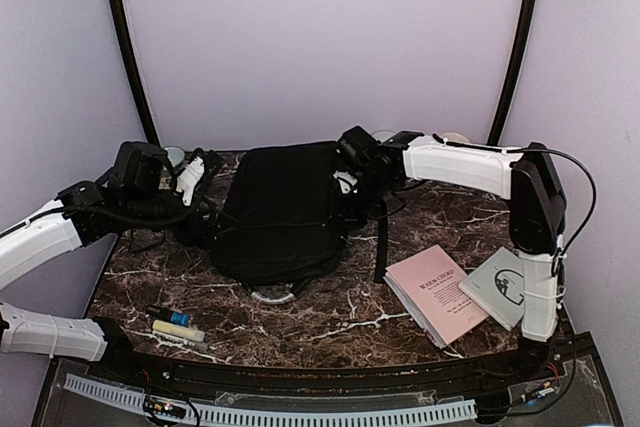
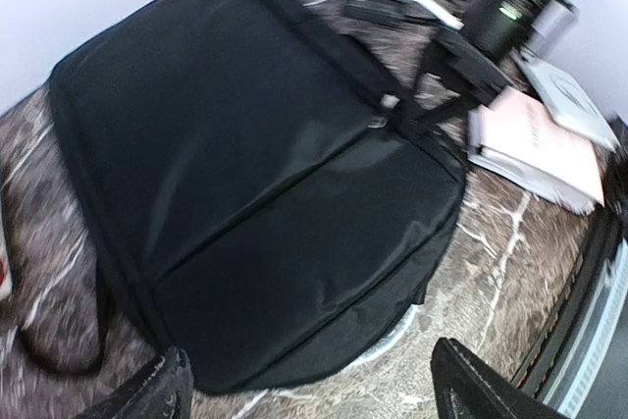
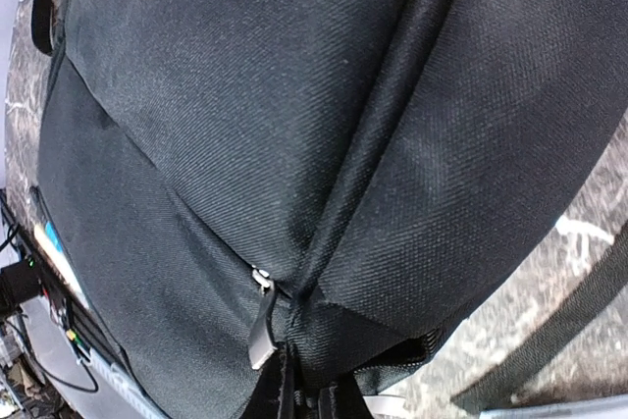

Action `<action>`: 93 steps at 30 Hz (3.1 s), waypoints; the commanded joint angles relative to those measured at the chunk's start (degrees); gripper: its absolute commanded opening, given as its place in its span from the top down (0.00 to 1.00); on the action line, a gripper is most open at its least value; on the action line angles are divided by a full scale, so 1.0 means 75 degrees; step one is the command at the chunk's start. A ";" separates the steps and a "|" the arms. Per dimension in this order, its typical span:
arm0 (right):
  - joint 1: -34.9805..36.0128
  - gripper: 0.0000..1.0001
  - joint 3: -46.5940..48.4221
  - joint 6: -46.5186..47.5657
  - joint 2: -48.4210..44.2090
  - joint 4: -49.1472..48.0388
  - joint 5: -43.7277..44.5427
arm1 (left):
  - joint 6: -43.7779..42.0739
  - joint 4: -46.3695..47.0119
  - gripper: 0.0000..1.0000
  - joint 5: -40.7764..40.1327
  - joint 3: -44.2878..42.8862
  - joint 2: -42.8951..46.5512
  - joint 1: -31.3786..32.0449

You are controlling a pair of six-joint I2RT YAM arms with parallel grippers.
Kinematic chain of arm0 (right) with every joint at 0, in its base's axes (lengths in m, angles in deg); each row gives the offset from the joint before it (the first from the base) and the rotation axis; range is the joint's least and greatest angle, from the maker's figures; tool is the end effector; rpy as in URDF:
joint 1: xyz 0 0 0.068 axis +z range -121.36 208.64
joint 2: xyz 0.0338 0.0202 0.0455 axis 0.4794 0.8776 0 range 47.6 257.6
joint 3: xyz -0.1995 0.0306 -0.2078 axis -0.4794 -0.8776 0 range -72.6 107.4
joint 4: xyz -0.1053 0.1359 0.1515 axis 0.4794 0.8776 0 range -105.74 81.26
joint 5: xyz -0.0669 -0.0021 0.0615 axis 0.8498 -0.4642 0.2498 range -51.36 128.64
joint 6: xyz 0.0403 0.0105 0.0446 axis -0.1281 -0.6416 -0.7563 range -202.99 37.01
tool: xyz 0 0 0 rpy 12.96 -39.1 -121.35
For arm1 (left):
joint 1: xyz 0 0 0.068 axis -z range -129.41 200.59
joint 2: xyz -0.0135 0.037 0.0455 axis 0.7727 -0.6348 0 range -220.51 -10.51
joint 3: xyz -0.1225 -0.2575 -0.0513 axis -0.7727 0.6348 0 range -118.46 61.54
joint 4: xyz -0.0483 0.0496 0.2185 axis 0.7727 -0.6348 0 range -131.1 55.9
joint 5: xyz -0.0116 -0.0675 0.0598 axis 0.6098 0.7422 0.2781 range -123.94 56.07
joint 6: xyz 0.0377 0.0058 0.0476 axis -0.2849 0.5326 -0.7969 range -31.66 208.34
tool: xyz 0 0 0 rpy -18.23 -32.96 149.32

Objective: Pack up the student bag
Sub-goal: Pick up the student bag from the corner of the board, then pass from the right arm to the left, then pick up the largest pocket of the bag from the student bag.

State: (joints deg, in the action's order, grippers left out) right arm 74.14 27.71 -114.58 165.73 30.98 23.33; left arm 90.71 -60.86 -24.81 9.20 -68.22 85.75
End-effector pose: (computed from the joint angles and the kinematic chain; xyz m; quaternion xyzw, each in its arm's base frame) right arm 0.2871 0.3093 0.2479 -0.1461 0.9560 0.2378 0.0899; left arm 0.1474 -0.1126 0.3283 0.2831 0.8261 -0.2210 0.4342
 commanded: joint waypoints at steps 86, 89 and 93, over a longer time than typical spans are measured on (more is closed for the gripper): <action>-0.0056 0.58 -0.6436 0.4278 -0.5988 -0.6168 -0.0622 | 0.0948 0.3870 1.00 0.2468 -0.1304 -0.2848 0.1793; -0.0056 0.61 -0.6340 0.4360 -0.5783 -0.6282 -0.0602 | 0.0920 0.3796 1.00 0.2499 -0.1390 -0.2895 0.1793; -0.0043 0.64 -0.6187 0.4419 -0.5579 -0.6335 -0.0680 | 0.0908 0.3753 1.00 0.2497 -0.1457 -0.2922 0.1793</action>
State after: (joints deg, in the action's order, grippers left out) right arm 73.44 -21.29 -82.91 122.89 -13.15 19.27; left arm 96.65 -34.33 -8.72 1.25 -91.28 99.17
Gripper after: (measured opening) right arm 0.373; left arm 0.033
